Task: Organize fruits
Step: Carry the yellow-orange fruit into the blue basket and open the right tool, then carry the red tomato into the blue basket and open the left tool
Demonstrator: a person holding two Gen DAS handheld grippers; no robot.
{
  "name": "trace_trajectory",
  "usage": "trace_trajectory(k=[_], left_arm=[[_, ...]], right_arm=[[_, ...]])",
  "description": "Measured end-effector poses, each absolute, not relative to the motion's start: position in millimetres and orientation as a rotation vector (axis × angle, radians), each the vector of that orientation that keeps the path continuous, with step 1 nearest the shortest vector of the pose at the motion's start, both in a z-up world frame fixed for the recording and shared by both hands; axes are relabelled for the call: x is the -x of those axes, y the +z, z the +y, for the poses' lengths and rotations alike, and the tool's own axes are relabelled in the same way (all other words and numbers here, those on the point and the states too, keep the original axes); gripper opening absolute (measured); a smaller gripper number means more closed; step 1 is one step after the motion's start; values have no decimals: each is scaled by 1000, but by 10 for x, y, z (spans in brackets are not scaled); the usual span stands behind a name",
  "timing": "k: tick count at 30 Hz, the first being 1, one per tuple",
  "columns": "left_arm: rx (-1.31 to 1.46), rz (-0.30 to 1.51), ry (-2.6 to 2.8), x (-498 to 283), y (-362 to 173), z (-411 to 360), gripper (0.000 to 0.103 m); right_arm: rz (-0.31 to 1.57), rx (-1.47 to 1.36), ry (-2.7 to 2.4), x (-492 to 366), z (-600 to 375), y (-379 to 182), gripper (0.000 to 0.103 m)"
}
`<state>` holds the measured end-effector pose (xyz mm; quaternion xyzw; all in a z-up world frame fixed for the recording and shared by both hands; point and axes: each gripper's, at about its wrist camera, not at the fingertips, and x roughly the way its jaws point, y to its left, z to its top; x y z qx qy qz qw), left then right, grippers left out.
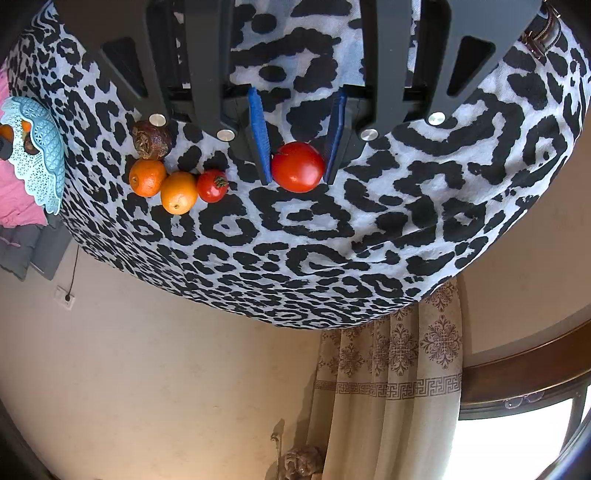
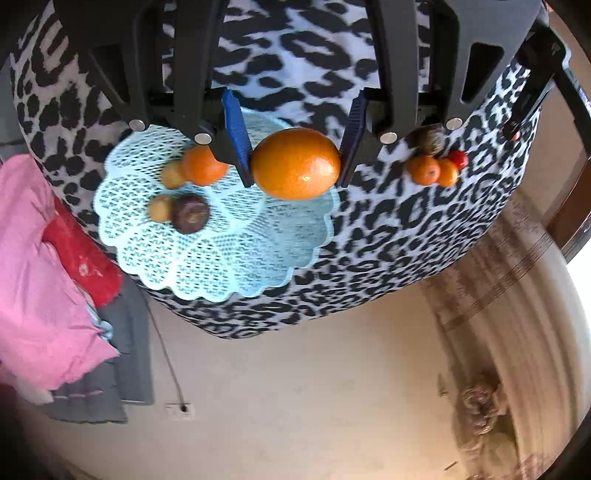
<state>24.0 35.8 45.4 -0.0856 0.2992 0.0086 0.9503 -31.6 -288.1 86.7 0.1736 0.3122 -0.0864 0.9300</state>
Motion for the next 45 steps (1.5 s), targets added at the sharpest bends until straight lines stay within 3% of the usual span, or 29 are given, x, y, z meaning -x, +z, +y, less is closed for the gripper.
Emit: trace_trajectory(k=[22, 26, 39, 45], left_arm=[[147, 600, 2, -232, 463, 301, 29], [146, 600, 2, -231, 465, 301, 29], [133, 592, 0, -223, 476, 279, 29], [114, 586, 14, -221, 481, 264, 29]], right_arm=[[695, -411, -228, 292, -3092, 582, 47], [677, -409, -230, 314, -3094, 620, 57], [631, -365, -251, 524, -3044, 723, 57], [613, -367, -288, 707, -3167, 743, 62]])
